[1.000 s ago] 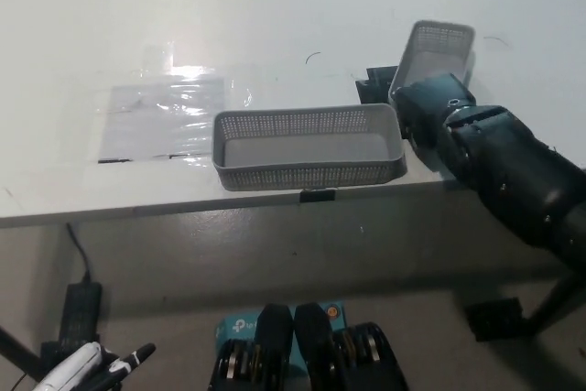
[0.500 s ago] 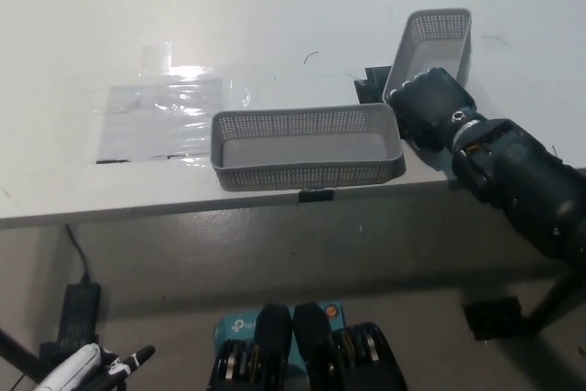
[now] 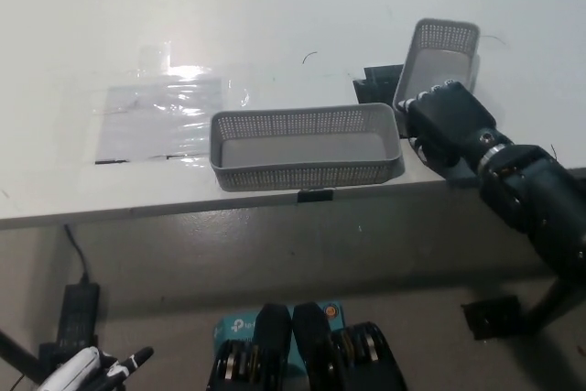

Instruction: The robot uses its right hand to pick up the grey box kept on the middle on the desk and place it on top of another box next to it in a right angle

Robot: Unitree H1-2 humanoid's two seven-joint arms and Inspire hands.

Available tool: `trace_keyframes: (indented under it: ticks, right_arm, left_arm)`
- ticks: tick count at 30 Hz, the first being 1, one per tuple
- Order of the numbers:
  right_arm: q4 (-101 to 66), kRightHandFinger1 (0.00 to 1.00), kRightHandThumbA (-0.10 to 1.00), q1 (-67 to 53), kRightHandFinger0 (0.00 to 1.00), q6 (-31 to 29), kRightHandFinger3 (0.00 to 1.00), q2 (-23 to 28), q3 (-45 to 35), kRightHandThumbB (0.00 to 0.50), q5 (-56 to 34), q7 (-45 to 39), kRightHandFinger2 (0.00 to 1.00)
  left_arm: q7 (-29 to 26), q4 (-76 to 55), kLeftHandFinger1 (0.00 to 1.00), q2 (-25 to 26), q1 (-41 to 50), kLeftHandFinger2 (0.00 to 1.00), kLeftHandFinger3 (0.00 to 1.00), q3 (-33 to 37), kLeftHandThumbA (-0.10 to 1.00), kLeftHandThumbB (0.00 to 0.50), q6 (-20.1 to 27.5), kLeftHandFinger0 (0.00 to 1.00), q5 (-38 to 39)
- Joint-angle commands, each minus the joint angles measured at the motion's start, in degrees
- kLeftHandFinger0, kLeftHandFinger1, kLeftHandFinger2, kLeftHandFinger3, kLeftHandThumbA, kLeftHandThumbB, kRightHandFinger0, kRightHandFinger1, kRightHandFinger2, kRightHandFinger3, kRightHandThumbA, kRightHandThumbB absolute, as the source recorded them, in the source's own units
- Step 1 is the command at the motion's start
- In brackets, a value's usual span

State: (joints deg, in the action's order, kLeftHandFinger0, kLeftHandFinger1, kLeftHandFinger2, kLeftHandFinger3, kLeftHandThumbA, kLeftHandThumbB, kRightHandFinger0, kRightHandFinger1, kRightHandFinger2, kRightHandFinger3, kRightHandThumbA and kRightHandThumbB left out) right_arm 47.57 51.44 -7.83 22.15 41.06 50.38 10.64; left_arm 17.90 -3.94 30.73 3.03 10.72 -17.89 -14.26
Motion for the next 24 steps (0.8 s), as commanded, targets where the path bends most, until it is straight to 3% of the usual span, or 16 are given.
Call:
trace_keyframes:
  ticks: [1,2,4,5,6,7,8,10,12,13,15,18,19,20,22,24]
  right_arm:
    - [-1.05,0.07,-0.10,2.77,0.00,-3.63,0.06,3.00,-2.55,0.047,0.54,4.82,0.41]
    - [-1.16,0.07,-0.10,3.11,0.00,-3.92,0.02,3.68,-2.99,0.059,0.71,5.10,0.40]
    - [-1.48,0.07,-0.10,3.72,0.00,-4.63,0.04,4.79,-3.70,0.132,1.16,6.01,0.39]
    - [-2.74,0.08,-0.10,3.86,0.00,-4.19,0.06,5.75,-4.37,0.131,1.04,4.76,0.40]
    - [-4.09,0.10,-0.10,3.89,0.00,-4.13,0.16,6.64,-4.83,0.143,1.24,4.16,0.44]
    - [-4.80,0.11,-0.10,4.07,0.00,-3.86,0.28,7.35,-4.98,0.105,1.86,4.24,0.45]
    - [-6.01,0.09,-0.10,4.58,0.00,-4.64,0.33,8.26,-5.83,0.094,1.61,4.34,0.44]
    - [-7.65,0.08,-0.10,4.94,0.00,-4.98,0.37,9.23,-6.98,0.137,1.33,3.60,0.42]
    - [-10.13,0.09,-0.10,5.61,0.00,-4.77,0.36,10.29,-8.49,0.173,0.84,1.71,0.43]
    - [-12.69,0.11,-0.10,6.08,0.00,-5.20,0.34,10.85,-9.98,0.215,-0.57,0.48,0.44]
    - [-16.79,0.14,-0.10,6.36,0.00,-3.92,0.35,10.45,-11.63,0.238,-1.49,-2.47,0.46]
    - [-18.96,0.14,-0.10,6.00,0.00,-3.99,0.38,9.82,-12.95,0.233,-1.41,-3.44,0.46]
    - [-22.74,0.14,-0.10,4.92,0.00,-2.86,0.35,8.27,-14.43,0.222,-3.70,-5.63,0.46]
    - [-25.35,0.07,-0.10,3.82,0.00,-4.47,0.29,6.63,-15.58,0.212,-6.58,-5.63,0.38]
    - [-27.39,0.02,-0.10,2.92,0.00,-3.86,0.26,5.32,-16.86,0.195,-8.12,-7.05,0.33]
    - [-31.74,0.00,-0.10,1.65,0.00,-2.82,0.20,3.48,-17.45,0.213,-9.40,-9.63,0.28]
  left_arm:
    - [-0.03,-0.22,0.00,0.50,0.35,0.03,0.21,-0.72,0.92,0.233,0.40,0.03,-0.35]
    - [-0.03,-0.22,0.00,0.38,0.36,0.03,0.22,-0.84,0.92,0.246,0.23,0.03,-0.19]
    - [0.02,-0.34,0.00,0.20,0.56,0.02,0.22,-1.09,0.91,0.237,0.04,0.04,0.16]
    - [-0.33,-0.21,0.00,0.21,0.68,0.00,0.19,-1.08,0.90,0.225,1.09,0.03,-0.13]
    - [-0.27,-0.37,0.00,0.28,0.74,0.01,0.19,-1.03,0.90,0.232,1.27,0.02,-0.19]
    - [-0.23,-0.16,0.00,0.21,0.73,0.01,0.18,-1.09,0.92,0.234,1.46,0.00,-0.01]
    - [-0.25,-0.29,0.00,0.31,0.87,0.01,0.18,-1.14,0.91,0.232,1.11,0.01,-0.19]
    - [-0.22,-0.47,0.00,0.34,0.91,0.01,0.18,-1.12,0.91,0.233,1.07,0.02,-0.34]
    - [-0.18,-0.55,0.00,0.44,0.93,0.01,0.17,-1.04,0.91,0.224,1.37,0.02,-0.47]
    - [-0.11,-0.58,0.00,0.52,0.94,0.00,0.15,-0.98,0.93,0.237,1.63,0.00,-0.49]
    - [-0.08,-0.64,0.00,0.73,0.91,0.00,0.15,-1.24,0.91,0.227,1.08,0.02,-0.53]
    - [0.32,-0.37,0.00,0.84,0.68,0.00,0.16,-1.33,0.89,0.211,0.60,0.03,-0.29]
    - [0.28,-0.45,0.00,1.14,0.54,0.01,0.19,-0.92,0.92,0.223,0.45,0.02,-1.13]
    - [0.62,-0.10,0.00,1.12,0.35,0.00,0.16,-1.11,0.91,0.199,0.97,0.00,-0.38]
    - [0.75,-0.16,0.00,1.16,0.00,0.00,0.17,-1.00,0.90,0.189,0.86,0.02,-0.54]
    - [0.79,0.01,0.00,1.20,-0.05,0.01,0.18,-1.08,0.90,0.195,0.94,0.02,-0.45]
